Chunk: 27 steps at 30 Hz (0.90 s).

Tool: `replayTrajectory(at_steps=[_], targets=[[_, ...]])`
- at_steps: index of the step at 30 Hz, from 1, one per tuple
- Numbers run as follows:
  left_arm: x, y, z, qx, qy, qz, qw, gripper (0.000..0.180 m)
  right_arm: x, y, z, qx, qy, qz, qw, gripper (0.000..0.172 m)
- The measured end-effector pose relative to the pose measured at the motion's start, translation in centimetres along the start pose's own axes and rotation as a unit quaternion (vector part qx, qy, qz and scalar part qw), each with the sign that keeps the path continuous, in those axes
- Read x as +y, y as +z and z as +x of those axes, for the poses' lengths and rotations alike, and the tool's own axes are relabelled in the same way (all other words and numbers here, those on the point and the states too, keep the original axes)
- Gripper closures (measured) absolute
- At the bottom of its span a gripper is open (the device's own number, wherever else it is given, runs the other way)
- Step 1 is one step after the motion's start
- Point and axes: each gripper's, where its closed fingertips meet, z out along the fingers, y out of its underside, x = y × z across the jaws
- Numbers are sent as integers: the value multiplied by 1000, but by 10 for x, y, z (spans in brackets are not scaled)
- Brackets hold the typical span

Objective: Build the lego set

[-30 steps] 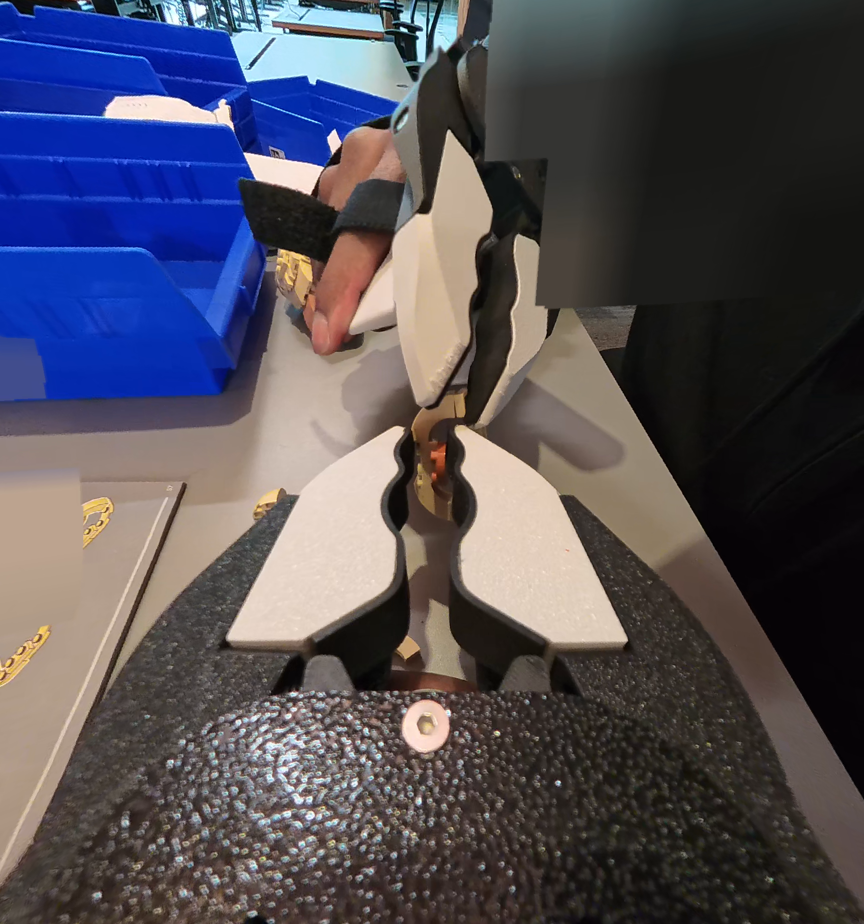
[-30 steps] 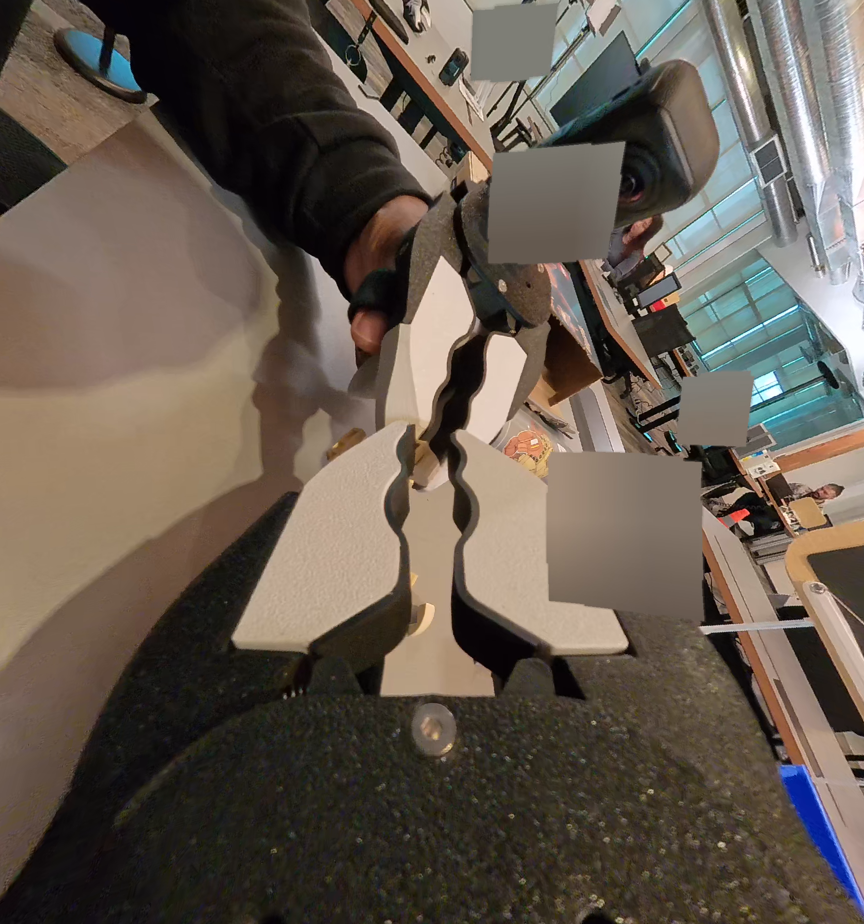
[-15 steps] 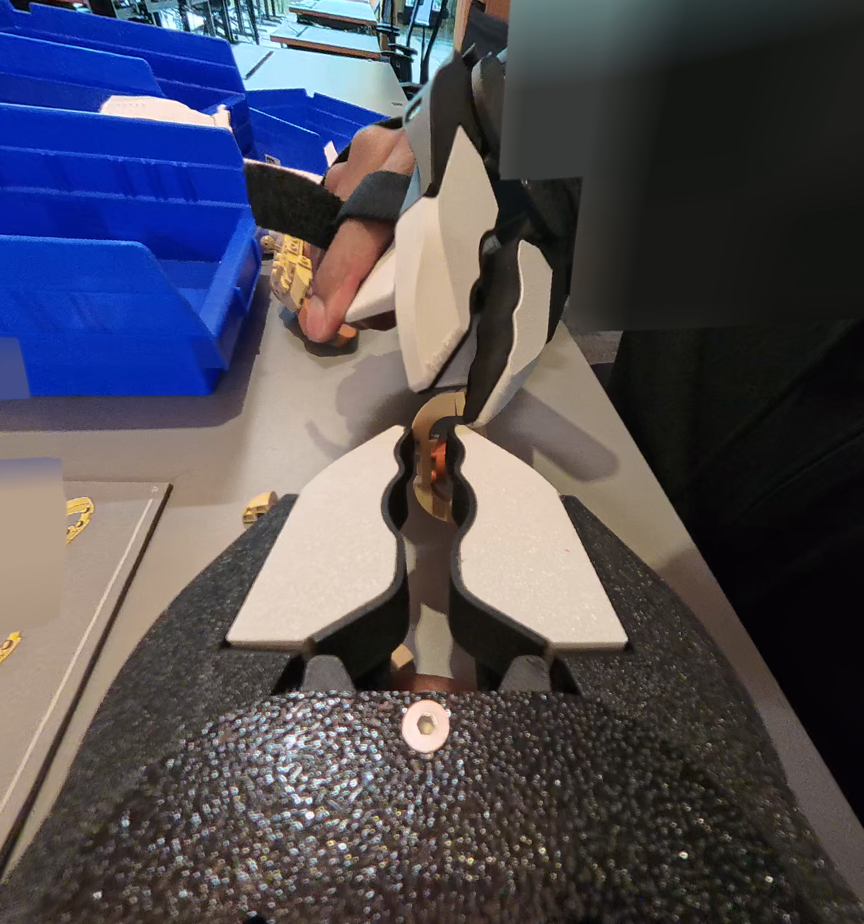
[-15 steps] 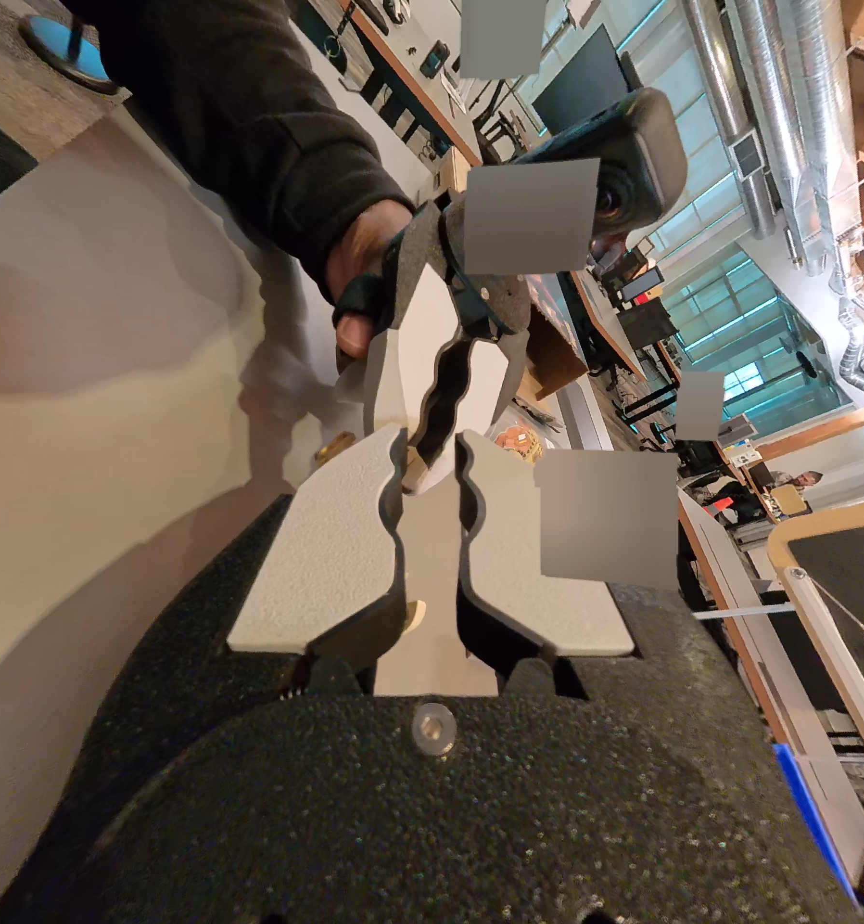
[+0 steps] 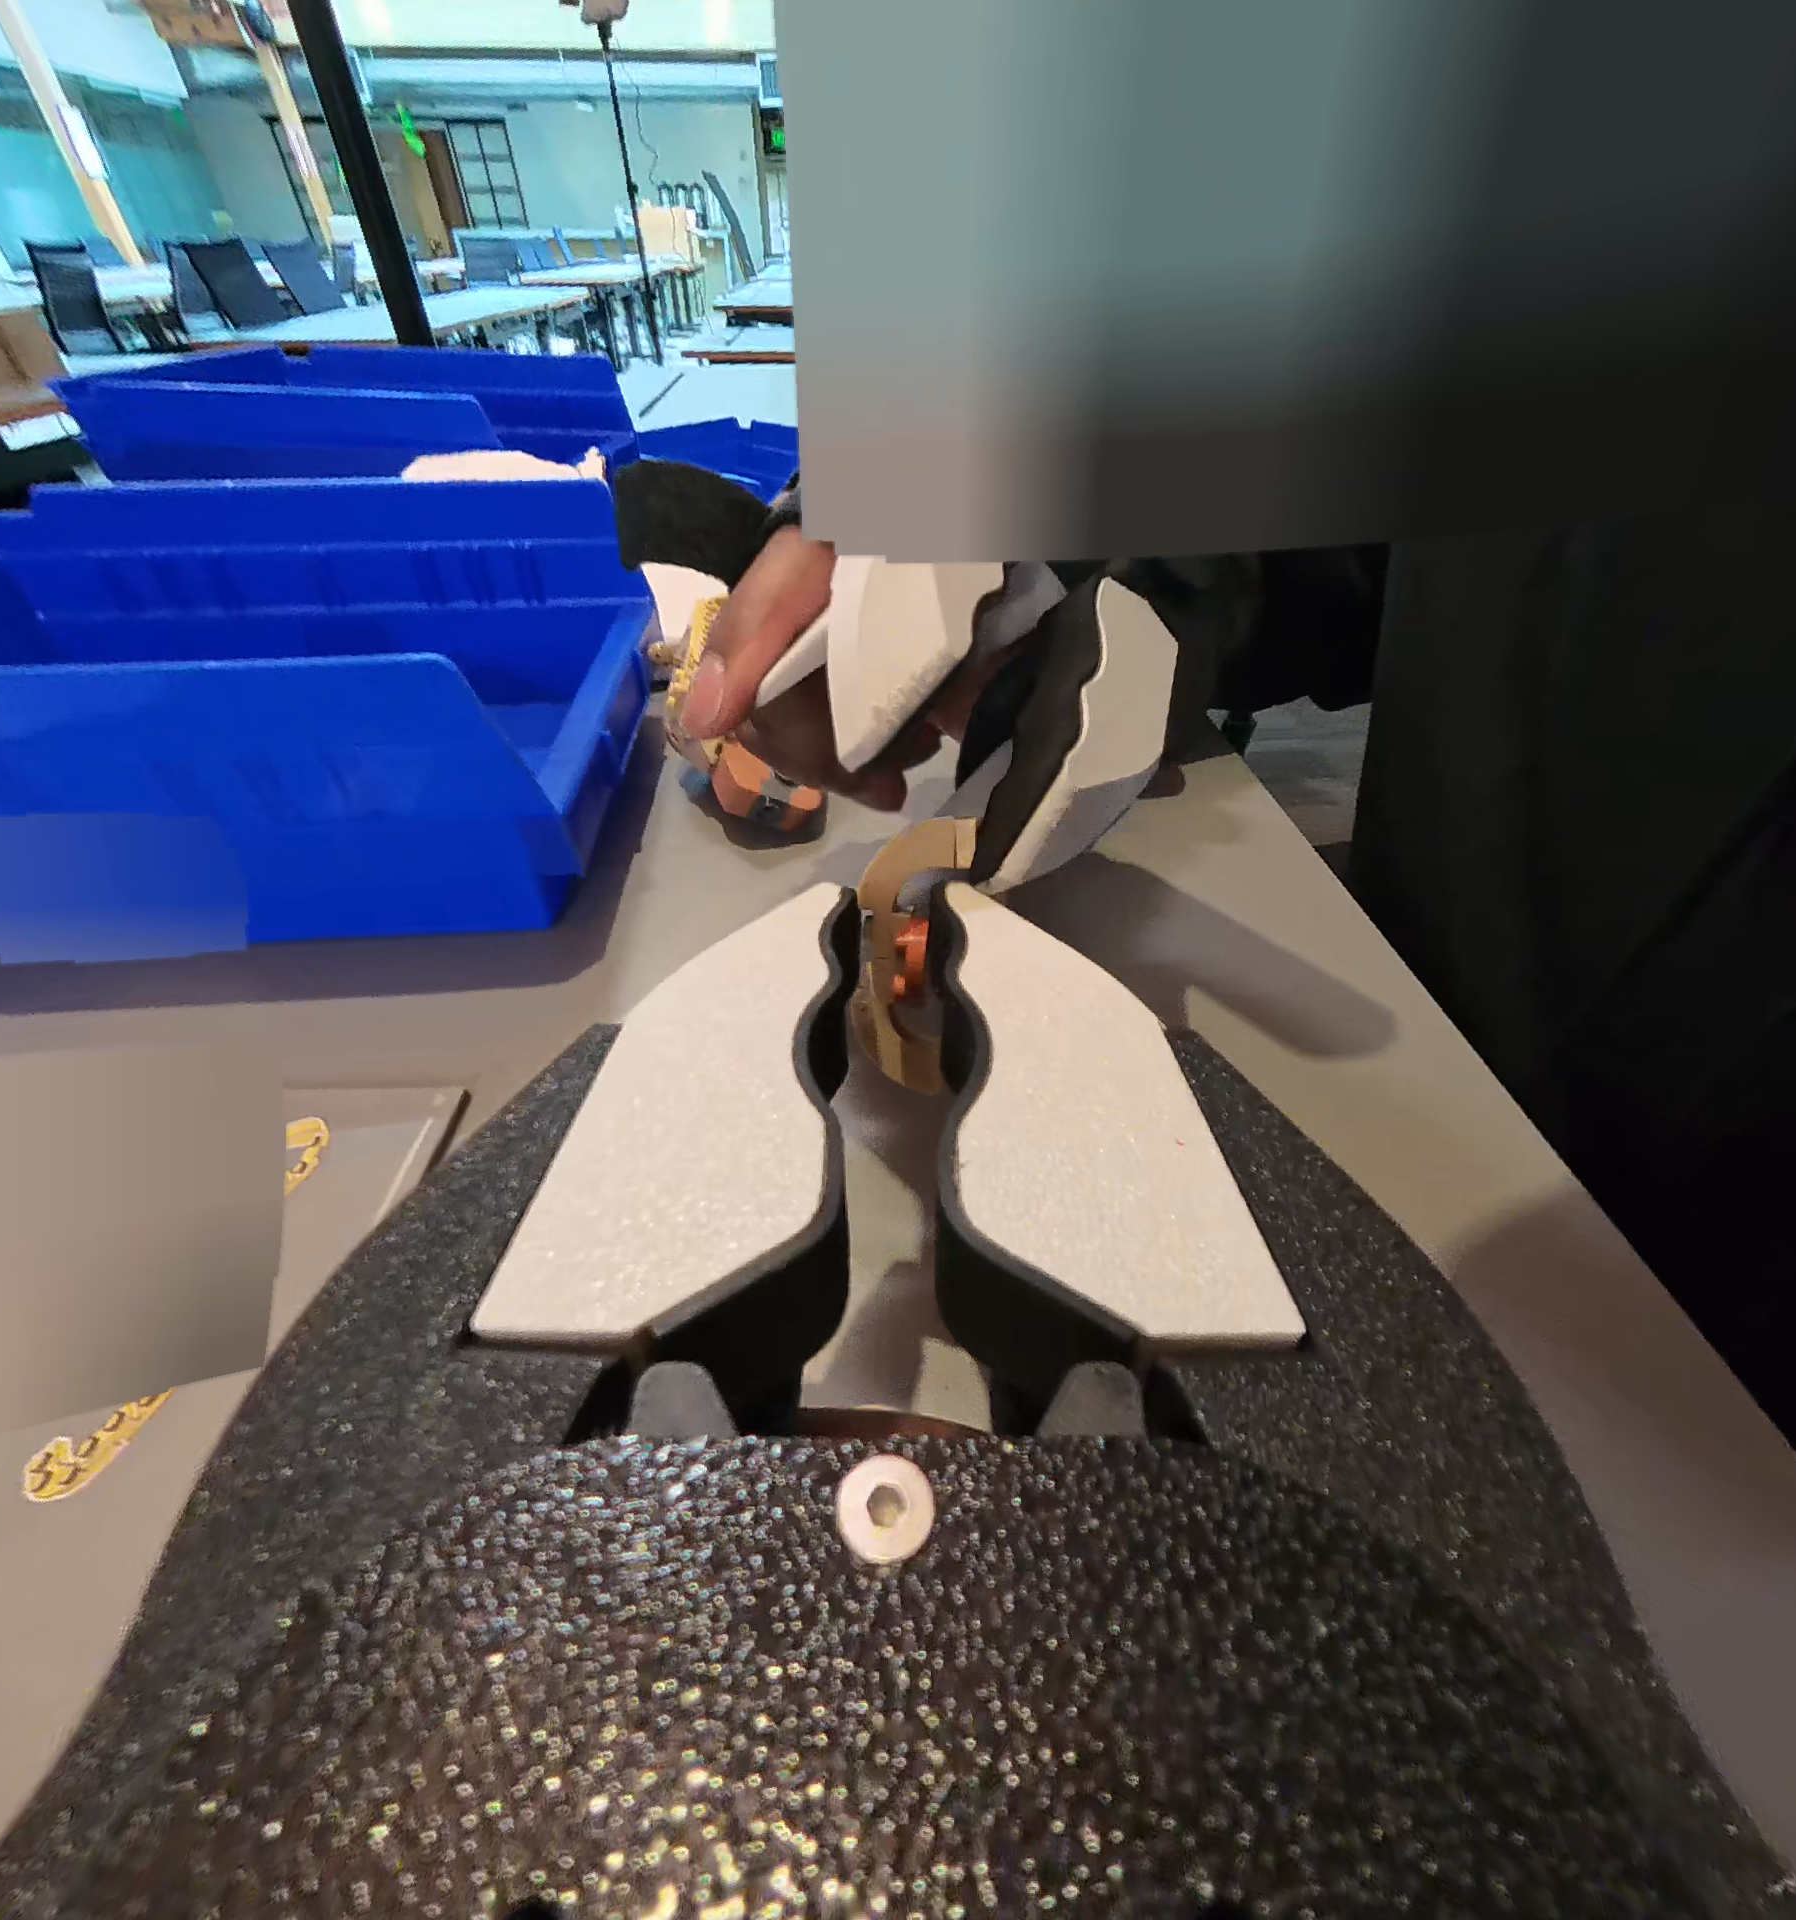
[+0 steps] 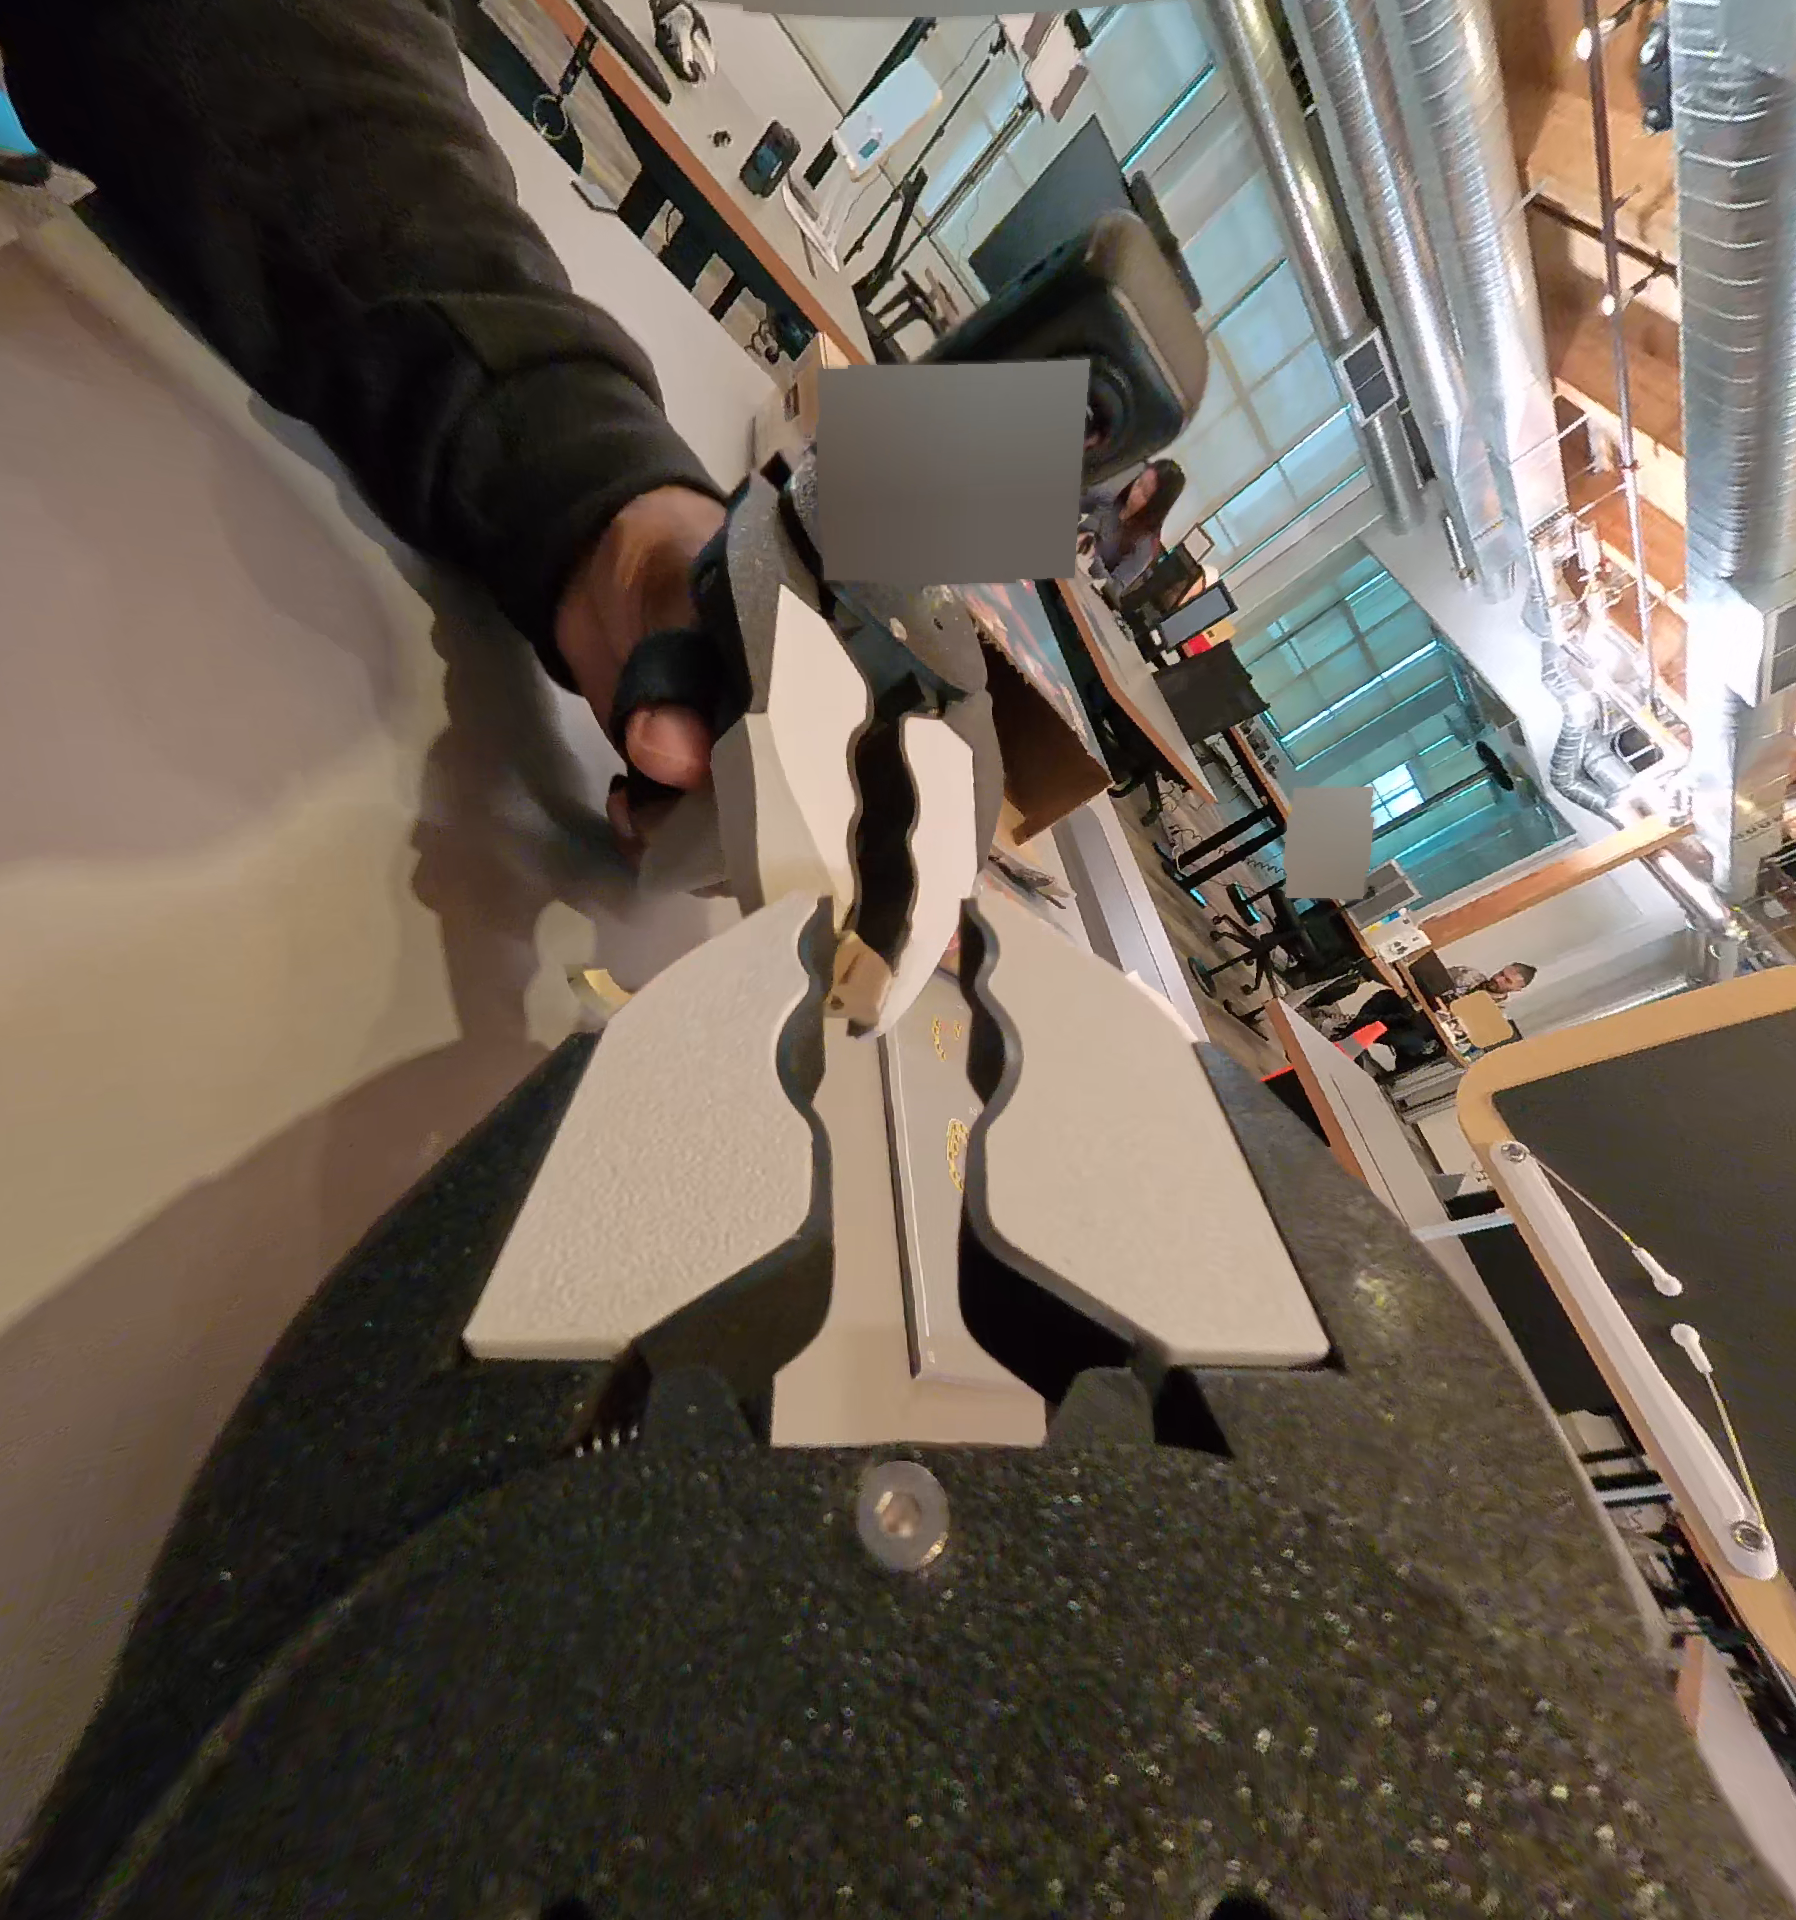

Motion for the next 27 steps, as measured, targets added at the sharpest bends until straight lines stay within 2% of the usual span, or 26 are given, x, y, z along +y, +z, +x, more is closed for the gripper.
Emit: replayTrajectory(at_steps=[6,10,16,20,27], targets=[[-8,-3,-2,-21,40,26,999,169,-3,-1,3,12,4,8,1000,148],[-10,-4,-3,-33,59,27,997,169,-4,-2,1,20,-10,13,1000,155],[-11,-6,-4,-36,58,24,997,169,-4,0,1,24,-2,13,1000,159],[-9,-6,-4,-24,30,26,999,169,-3,0,4,23,32,12,999,151],[-6,-5,0,34,-81,38,995,168,0,1,7,18,74,16,997,147]])
